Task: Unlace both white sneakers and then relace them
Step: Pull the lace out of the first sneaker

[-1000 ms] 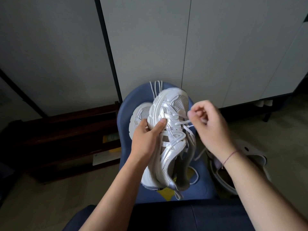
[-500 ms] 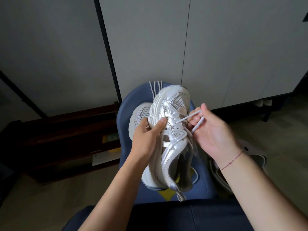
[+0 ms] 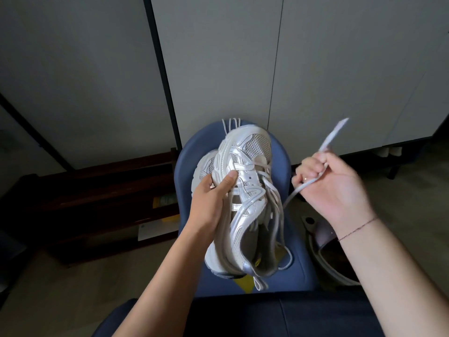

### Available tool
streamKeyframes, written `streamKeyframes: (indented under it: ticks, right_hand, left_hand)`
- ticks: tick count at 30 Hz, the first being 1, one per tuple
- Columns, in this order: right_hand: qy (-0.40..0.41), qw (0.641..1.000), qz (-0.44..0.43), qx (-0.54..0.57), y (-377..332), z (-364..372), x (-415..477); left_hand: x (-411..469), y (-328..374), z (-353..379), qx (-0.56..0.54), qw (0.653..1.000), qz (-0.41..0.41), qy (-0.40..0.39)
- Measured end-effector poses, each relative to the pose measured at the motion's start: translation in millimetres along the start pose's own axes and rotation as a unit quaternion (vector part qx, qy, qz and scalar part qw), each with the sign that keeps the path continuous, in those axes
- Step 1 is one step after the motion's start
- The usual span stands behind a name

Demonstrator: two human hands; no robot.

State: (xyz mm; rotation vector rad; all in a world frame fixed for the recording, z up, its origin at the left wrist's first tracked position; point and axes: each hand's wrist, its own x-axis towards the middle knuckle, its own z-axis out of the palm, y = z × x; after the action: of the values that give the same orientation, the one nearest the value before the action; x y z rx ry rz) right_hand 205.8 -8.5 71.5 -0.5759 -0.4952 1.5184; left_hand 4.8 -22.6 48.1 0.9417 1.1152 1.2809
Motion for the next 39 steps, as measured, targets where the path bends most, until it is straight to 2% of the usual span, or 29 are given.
streamKeyframes:
  ticks: [1,2,3,5,6,8,9,13,16,21,24,33,39]
  right_hand:
    - [0.062,0.994,-0.023,-0.089,5,-5,4]
    - [0.109,0.972,-0.061,-0.197,10,-9,7]
    - [0.135,0.932,-0.104,-0.32,15,-13,7]
    - [0.134,0.827,-0.145,-0.526,23,-16,6]
    - [0.12,0.787,-0.149,-0.586,26,-15,4]
    - [0.072,0.747,-0.164,-0.64,32,-7,1]
    - [0.045,0.741,-0.174,-0.647,34,-2,-1]
    - [-0.028,0.76,-0.274,-0.589,34,15,-10]
    - [-0.049,0.725,-0.32,-0.608,37,23,-14]
    - [0.018,0.646,-0.309,-0.698,38,23,-12]
    - [0.028,0.624,-0.298,-0.722,34,23,-12]
    - [0.024,0.61,-0.276,-0.742,31,17,-15]
    - [-0.007,0.655,-0.26,-0.71,32,18,-15]
  left_hand:
    - [0,1,-1,0.008,1.0,0.009,0.004]
    - [1,2,-1,0.016,1.0,0.018,0.006]
    - [1,3,-2,0.024,0.999,0.026,0.009]
    - [1,5,-3,0.035,0.998,0.04,0.02]
    - [0,6,-3,0.042,0.998,0.045,0.023]
    - [-2,8,-2,0.061,0.996,0.053,0.028]
    - [-2,8,-2,0.073,0.995,0.057,0.032]
    - [-5,10,-3,0.1,0.993,0.062,0.033]
    - [-6,8,-2,0.139,0.987,0.074,0.042]
    - [-7,1,2,0.267,0.955,0.101,0.08]
    - [-9,1,5,0.297,0.944,0.103,0.096]
    - [-10,2,7,0.311,0.938,0.114,0.099]
    - [-10,1,6,0.297,0.944,0.105,0.094]
